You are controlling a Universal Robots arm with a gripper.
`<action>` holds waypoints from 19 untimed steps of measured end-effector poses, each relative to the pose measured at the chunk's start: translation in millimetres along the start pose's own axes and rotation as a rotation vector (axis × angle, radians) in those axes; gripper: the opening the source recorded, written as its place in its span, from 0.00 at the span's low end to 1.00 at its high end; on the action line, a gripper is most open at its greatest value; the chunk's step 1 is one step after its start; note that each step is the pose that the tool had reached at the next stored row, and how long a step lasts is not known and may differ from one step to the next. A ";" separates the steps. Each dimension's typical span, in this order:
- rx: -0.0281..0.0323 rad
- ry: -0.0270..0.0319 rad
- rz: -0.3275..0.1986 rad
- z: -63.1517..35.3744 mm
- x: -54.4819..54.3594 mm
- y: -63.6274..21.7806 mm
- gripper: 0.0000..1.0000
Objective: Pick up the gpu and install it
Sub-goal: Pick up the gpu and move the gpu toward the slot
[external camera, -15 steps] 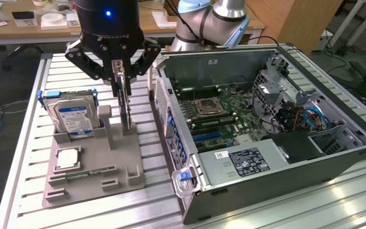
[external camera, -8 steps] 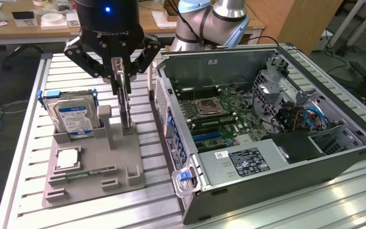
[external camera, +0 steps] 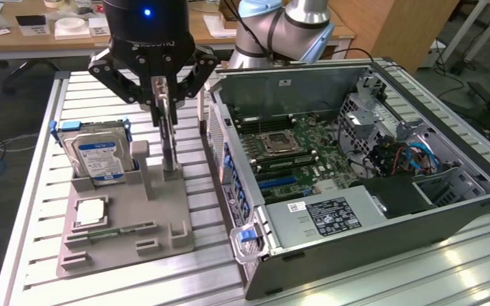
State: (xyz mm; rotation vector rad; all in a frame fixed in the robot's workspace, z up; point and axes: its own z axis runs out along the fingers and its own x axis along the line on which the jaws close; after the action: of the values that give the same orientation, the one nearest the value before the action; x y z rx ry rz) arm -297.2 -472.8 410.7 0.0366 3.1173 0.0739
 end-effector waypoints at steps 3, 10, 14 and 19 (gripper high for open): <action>0.0000 -0.0001 0.000 0.1 -4.9 0.1 0.27; -0.0017 -0.0001 0.000 0.5 -20.7 0.5 0.27; -0.0024 0.0000 0.000 0.7 -31.3 0.8 0.27; -0.0041 -0.0001 0.000 1.0 -45.9 1.1 0.27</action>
State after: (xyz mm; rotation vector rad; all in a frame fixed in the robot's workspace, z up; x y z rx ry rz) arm -251.3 -472.8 410.8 0.0367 3.1170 0.0803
